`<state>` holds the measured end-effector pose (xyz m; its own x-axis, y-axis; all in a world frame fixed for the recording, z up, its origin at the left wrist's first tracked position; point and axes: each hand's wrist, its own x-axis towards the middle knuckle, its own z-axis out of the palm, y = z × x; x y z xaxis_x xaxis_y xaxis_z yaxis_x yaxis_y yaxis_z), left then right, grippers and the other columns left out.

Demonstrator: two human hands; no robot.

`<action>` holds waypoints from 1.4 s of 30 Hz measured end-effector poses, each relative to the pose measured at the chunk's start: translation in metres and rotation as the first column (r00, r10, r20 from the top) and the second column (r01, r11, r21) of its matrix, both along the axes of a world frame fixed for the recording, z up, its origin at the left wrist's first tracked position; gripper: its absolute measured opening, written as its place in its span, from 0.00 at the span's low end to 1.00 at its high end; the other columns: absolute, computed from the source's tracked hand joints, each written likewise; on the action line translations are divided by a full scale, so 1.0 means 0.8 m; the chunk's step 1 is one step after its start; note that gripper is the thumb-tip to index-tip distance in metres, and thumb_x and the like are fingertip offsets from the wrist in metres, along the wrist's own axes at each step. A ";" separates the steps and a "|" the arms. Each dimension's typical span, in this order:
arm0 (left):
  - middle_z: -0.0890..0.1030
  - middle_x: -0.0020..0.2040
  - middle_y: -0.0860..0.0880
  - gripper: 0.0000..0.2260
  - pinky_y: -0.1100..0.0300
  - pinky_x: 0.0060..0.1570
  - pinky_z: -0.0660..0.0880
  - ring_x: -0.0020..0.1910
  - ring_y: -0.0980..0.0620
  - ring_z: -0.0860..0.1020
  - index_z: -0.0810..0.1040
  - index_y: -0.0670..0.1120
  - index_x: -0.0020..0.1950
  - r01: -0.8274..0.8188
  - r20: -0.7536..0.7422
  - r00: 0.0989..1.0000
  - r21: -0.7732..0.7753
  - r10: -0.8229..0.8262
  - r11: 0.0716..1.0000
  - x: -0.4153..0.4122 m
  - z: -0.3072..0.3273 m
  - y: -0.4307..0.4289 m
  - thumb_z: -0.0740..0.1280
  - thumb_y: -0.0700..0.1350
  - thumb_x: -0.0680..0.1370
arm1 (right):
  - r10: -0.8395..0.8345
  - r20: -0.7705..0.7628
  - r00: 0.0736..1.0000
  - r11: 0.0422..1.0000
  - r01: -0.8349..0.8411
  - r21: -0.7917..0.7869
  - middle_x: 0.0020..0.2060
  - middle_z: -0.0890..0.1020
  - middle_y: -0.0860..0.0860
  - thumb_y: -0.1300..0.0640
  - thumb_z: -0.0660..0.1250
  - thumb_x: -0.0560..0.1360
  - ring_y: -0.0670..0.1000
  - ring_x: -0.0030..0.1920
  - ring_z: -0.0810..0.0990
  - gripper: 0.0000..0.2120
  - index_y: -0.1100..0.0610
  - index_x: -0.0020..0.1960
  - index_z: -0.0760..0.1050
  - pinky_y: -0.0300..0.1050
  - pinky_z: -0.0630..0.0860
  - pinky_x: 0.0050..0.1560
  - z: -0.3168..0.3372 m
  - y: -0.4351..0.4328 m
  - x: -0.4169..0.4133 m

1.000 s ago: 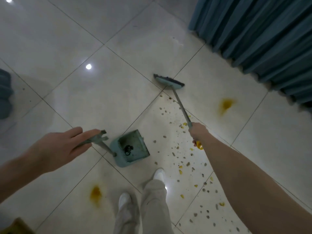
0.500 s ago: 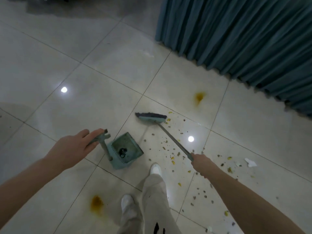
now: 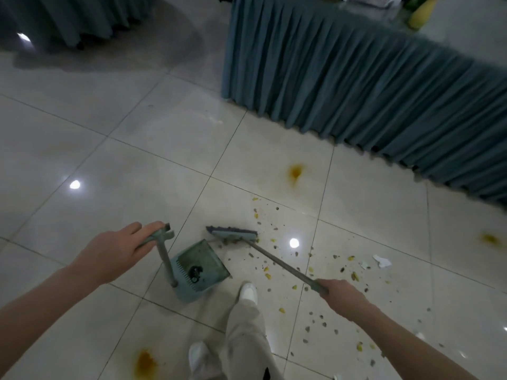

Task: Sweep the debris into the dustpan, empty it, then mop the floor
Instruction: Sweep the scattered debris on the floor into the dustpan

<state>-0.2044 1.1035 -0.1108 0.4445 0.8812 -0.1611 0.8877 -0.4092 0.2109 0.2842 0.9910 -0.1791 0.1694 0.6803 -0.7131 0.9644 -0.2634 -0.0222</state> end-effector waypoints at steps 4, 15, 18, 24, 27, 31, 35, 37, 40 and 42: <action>0.71 0.35 0.54 0.22 0.61 0.13 0.68 0.17 0.56 0.67 0.66 0.54 0.67 0.003 -0.009 1.000 0.024 -0.003 1.000 0.012 0.007 0.035 0.46 0.62 0.80 | -0.003 -0.007 1.000 0.997 0.004 0.079 0.36 0.78 0.46 0.52 0.56 0.82 0.45 0.30 0.75 0.11 0.48 0.59 0.76 0.37 0.71 0.29 0.008 0.064 0.012; 0.71 0.37 0.54 0.21 0.62 0.17 0.69 0.19 0.57 0.68 0.63 0.57 0.70 0.052 -0.102 0.994 0.019 -0.050 0.998 0.089 0.004 0.171 0.53 0.58 0.77 | -0.054 0.000 0.999 0.985 0.054 0.163 0.36 0.73 0.50 0.61 0.57 0.80 0.51 0.34 0.74 0.09 0.56 0.57 0.74 0.42 0.70 0.29 -0.048 0.338 0.016; 0.72 0.39 0.54 0.20 0.59 0.20 0.71 0.22 0.56 0.70 0.63 0.58 0.70 0.034 -0.094 0.995 0.030 -0.031 0.999 0.106 0.000 0.200 0.51 0.61 0.80 | -0.033 0.017 0.999 0.987 0.030 0.161 0.34 0.71 0.50 0.62 0.57 0.80 0.50 0.31 0.72 0.10 0.58 0.57 0.73 0.41 0.65 0.25 -0.071 0.392 0.019; 0.75 0.41 0.51 0.20 0.54 0.25 0.75 0.26 0.51 0.74 0.62 0.57 0.70 0.020 -0.063 0.998 0.034 -0.018 0.999 0.125 0.003 0.227 0.49 0.61 0.80 | -0.001 0.051 0.999 0.998 -0.002 0.069 0.33 0.69 0.49 0.64 0.57 0.79 0.48 0.27 0.70 0.09 0.60 0.56 0.73 0.41 0.63 0.22 -0.114 0.396 0.041; 0.75 0.41 0.51 0.20 0.54 0.26 0.75 0.27 0.51 0.75 0.63 0.57 0.70 -0.008 -0.039 0.999 0.018 0.009 1.000 0.132 0.009 0.224 0.53 0.58 0.78 | 0.017 0.057 0.998 0.998 -0.021 0.065 0.33 0.69 0.48 0.63 0.55 0.80 0.47 0.28 0.69 0.09 0.59 0.57 0.71 0.40 0.61 0.24 -0.121 0.350 0.058; 0.73 0.40 0.52 0.21 0.54 0.25 0.75 0.26 0.52 0.74 0.63 0.56 0.69 0.024 -0.050 0.998 0.010 -0.023 1.000 0.134 0.017 0.206 0.52 0.58 0.77 | 0.023 0.067 0.997 0.999 -0.025 0.020 0.34 0.70 0.48 0.61 0.54 0.81 0.46 0.29 0.70 0.10 0.57 0.60 0.70 0.39 0.63 0.24 -0.119 0.272 0.080; 0.72 0.38 0.52 0.21 0.56 0.22 0.74 0.23 0.52 0.72 0.64 0.55 0.69 0.079 -0.049 0.996 0.061 -0.076 0.995 0.126 0.022 0.165 0.52 0.57 0.77 | 0.036 0.062 0.997 0.999 -0.036 0.004 0.36 0.70 0.47 0.59 0.53 0.82 0.44 0.29 0.69 0.13 0.55 0.64 0.70 0.37 0.64 0.26 -0.104 0.178 0.090; 0.74 0.38 0.51 0.21 0.59 0.22 0.72 0.22 0.53 0.72 0.65 0.54 0.69 0.093 -0.045 0.995 0.093 -0.089 0.991 0.119 0.026 0.134 0.53 0.57 0.77 | 0.020 0.064 0.998 1.000 -0.019 -0.021 0.34 0.69 0.46 0.58 0.53 0.82 0.43 0.30 0.69 0.14 0.54 0.64 0.70 0.36 0.64 0.26 -0.095 0.124 0.088; 0.73 0.38 0.50 0.20 0.61 0.21 0.70 0.22 0.53 0.71 0.66 0.52 0.69 0.101 -0.033 0.995 0.119 -0.098 0.988 0.105 0.026 0.079 0.57 0.54 0.78 | -0.042 0.056 0.998 0.997 0.045 -0.058 0.36 0.70 0.46 0.56 0.53 0.82 0.43 0.31 0.70 0.14 0.54 0.65 0.71 0.36 0.65 0.26 -0.077 0.034 0.079; 0.73 0.37 0.51 0.19 0.60 0.22 0.70 0.21 0.53 0.70 0.66 0.53 0.69 0.099 -0.036 0.995 0.125 -0.095 0.987 0.095 0.024 0.039 0.60 0.53 0.78 | -0.072 0.038 0.997 0.992 0.076 -0.097 0.41 0.74 0.48 0.57 0.52 0.82 0.43 0.31 0.71 0.15 0.53 0.66 0.71 0.35 0.68 0.25 -0.065 -0.028 0.071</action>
<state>-0.1283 1.1348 -0.0918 0.5258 0.8481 -0.0659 0.8475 -0.5156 0.1262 0.3413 0.9683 -0.2315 0.2422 0.5919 -0.7688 0.9419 -0.3334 0.0401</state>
